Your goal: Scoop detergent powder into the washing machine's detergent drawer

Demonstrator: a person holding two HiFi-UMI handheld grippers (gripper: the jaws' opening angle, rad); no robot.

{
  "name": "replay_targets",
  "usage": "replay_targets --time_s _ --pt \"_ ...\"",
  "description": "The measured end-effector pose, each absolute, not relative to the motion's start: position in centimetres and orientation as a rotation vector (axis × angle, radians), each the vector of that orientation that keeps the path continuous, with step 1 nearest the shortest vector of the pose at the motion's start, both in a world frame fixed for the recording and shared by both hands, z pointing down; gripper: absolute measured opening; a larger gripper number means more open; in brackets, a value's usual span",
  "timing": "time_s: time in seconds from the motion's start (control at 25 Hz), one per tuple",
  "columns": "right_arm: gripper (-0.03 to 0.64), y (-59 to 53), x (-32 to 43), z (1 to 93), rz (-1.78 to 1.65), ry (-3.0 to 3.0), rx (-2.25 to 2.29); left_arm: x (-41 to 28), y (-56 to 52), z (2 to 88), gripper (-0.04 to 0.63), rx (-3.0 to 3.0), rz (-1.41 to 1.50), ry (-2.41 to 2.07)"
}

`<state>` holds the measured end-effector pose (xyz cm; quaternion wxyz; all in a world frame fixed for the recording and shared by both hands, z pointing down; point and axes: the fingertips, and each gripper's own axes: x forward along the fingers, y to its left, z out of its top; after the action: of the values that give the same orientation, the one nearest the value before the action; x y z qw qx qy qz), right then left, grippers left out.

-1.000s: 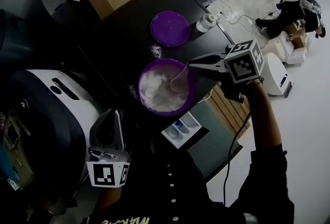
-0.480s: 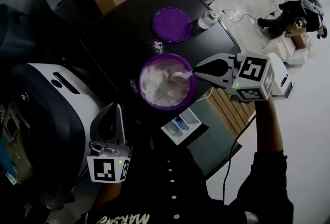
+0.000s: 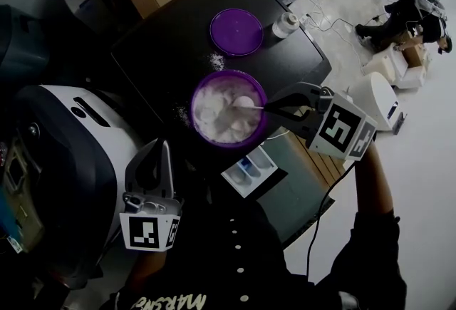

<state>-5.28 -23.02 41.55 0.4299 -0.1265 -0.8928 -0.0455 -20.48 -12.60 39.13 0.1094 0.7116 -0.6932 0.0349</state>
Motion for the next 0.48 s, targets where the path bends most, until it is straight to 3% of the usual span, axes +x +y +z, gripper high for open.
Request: replay_targets --time_s 0.48 --pt "0.032 -21.4 -3.9 41.9 0.073 -2.217 -0.301 -20.4 -12.7 39.5 0.005 2.094 0.102 -2.025"
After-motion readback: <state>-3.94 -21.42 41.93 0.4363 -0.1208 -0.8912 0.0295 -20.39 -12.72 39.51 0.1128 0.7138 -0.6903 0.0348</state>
